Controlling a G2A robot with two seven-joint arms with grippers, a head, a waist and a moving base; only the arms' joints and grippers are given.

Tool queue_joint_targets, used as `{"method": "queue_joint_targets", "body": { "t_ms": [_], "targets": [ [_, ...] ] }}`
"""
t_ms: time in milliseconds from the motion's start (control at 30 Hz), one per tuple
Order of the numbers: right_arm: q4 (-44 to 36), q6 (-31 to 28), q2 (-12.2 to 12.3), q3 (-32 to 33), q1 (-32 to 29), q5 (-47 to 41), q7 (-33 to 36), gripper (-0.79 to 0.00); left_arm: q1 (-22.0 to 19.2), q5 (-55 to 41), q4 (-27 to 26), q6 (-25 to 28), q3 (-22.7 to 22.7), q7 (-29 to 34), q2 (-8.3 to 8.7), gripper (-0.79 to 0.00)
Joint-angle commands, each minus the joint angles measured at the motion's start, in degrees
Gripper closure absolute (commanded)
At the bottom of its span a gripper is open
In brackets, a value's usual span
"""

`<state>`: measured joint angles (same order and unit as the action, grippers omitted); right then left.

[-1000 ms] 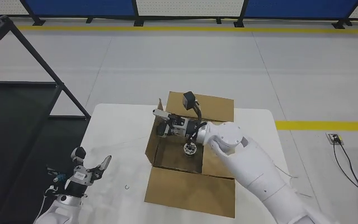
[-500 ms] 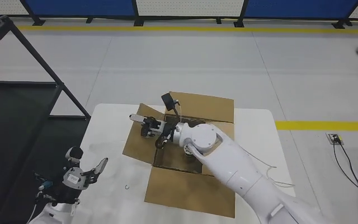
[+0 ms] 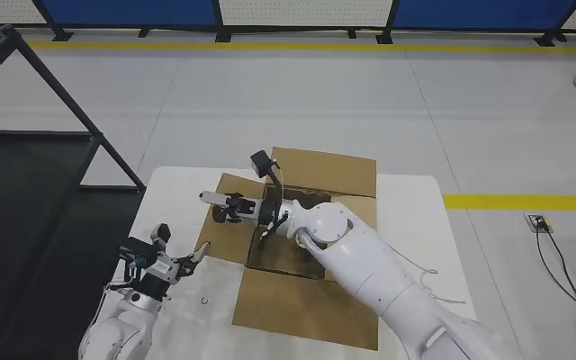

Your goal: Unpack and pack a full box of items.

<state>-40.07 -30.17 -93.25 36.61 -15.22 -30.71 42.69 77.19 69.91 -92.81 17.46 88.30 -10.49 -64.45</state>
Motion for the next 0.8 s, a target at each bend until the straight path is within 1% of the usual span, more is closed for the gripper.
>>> {"method": "queue_joint_targets", "body": {
  "t_ms": [0,100,200,333,467,567,767],
  "targets": [
    [-0.50,-2.90,0.65,2.16,-0.61,-0.95,1.33,-0.785,-0.58,1.17,1.20,-0.87,-0.89,0.05,-0.12,-0.785],
    [-1.97,-3.99,1.74,4.81,-1.85,-1.69,3.47,-0.785,-0.70,1.39,2.10,-1.25,-1.50,-0.49,-0.26,-0.785],
    [-3.60,-3.17,2.72,6.71,-2.94,-0.19,3.84,-0.785,-0.29,1.06,2.32,-1.04,-1.50,-1.15,-0.31,-0.785],
    [-4.82,2.31,3.39,7.09,-3.54,5.56,1.05,-0.785,0.62,0.42,1.69,-0.71,-1.21,-1.82,-0.35,-0.785],
    [-5.32,8.35,3.10,5.35,-3.31,12.47,-2.33,-0.785,1.66,0.47,0.45,-0.84,-0.92,-2.36,-0.38,-0.785],
    [-4.47,13.61,2.56,4.02,-2.46,15.01,-1.81,-0.785,2.35,0.41,-0.30,-0.60,-0.59,-2.68,-0.37,-0.785],
    [-2.45,16.26,1.54,3.22,-1.50,16.61,-1.40,-0.785,3.19,0.17,-0.93,-0.47,-0.10,-2.97,-0.40,-0.785]
  ]
}}
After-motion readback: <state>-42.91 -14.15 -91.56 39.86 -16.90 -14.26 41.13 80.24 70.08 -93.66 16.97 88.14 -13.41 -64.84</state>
